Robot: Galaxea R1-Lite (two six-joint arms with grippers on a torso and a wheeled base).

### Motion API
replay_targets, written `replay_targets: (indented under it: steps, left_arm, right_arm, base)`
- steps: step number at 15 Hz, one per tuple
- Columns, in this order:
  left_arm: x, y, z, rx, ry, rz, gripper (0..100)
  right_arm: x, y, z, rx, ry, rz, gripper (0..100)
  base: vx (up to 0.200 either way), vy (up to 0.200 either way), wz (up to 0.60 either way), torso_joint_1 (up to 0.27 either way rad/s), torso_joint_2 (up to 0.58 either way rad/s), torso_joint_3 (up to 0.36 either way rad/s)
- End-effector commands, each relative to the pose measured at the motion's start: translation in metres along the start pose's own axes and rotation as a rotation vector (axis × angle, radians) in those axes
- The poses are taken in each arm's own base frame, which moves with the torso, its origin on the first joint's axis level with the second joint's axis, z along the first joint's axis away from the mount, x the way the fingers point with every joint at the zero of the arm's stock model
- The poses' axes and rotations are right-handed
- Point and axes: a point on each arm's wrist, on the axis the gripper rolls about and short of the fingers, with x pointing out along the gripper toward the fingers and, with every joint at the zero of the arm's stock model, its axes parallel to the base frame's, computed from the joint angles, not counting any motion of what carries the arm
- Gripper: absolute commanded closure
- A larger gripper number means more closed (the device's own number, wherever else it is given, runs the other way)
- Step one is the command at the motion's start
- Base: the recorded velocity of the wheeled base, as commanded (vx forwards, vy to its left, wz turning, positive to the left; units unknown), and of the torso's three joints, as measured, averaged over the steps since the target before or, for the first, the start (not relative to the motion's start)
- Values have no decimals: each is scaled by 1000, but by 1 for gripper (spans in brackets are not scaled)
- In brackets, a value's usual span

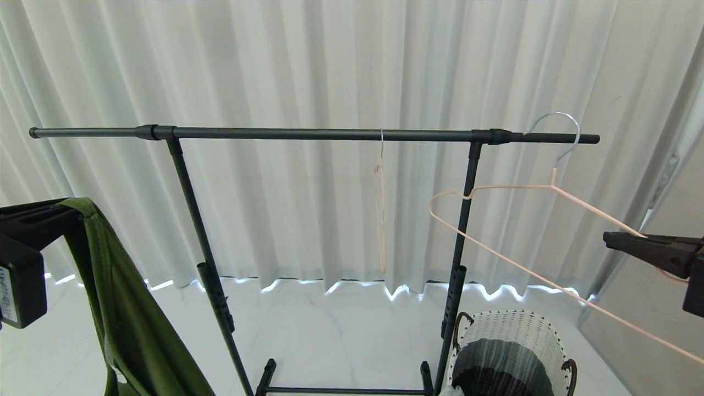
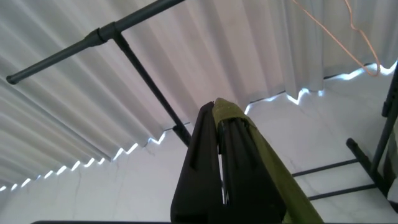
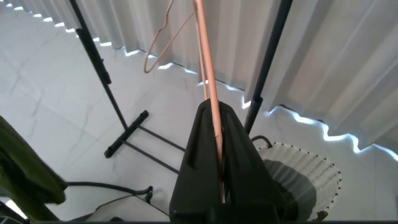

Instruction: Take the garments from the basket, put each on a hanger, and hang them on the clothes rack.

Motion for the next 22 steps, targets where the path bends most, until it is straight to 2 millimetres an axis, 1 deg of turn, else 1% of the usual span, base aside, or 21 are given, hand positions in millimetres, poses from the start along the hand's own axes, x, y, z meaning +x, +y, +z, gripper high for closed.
replay_targets:
  steps: [1,9,13,16,18,19,20,22]
  left_arm:
    - [1,1,0,-2,4,9,100]
    - [1,0,0,0,7,8,100]
    - [3,-2,-3,8,19,4,100]
    - [5,-5,-9,22,38,-3,100]
    - [7,-10,-17,43,66,-12,100]
    - [8,-11,-20,56,74,-15,100]
    - [9,-12,-21,90,80,-19,100]
    - [17,-17,-21,112,107,-25,100]
  right_arm:
    - [0,0,0,-1,-2,1,100]
    - [-1,1,-2,9,2,8,100]
    - [-4,10,-6,38,10,66,100]
    - [-3,20,-7,54,25,142,100]
    - [-5,29,-14,61,46,208,100]
    - [-7,33,-17,62,50,239,100]
    - [-13,39,-24,64,62,296,100]
    - [-23,46,-34,48,74,372,100]
  base:
    - [0,200,0,7,2,-2]
    - [0,200,0,4,2,3]
    - [0,200,0,2,2,1]
    - [0,0,0,0,0,0]
    - [0,0,0,0,0,0]
    - [0,0,0,0,0,0]
    - [0,0,0,0,0,0]
    - [0,0,0,0,0,0]
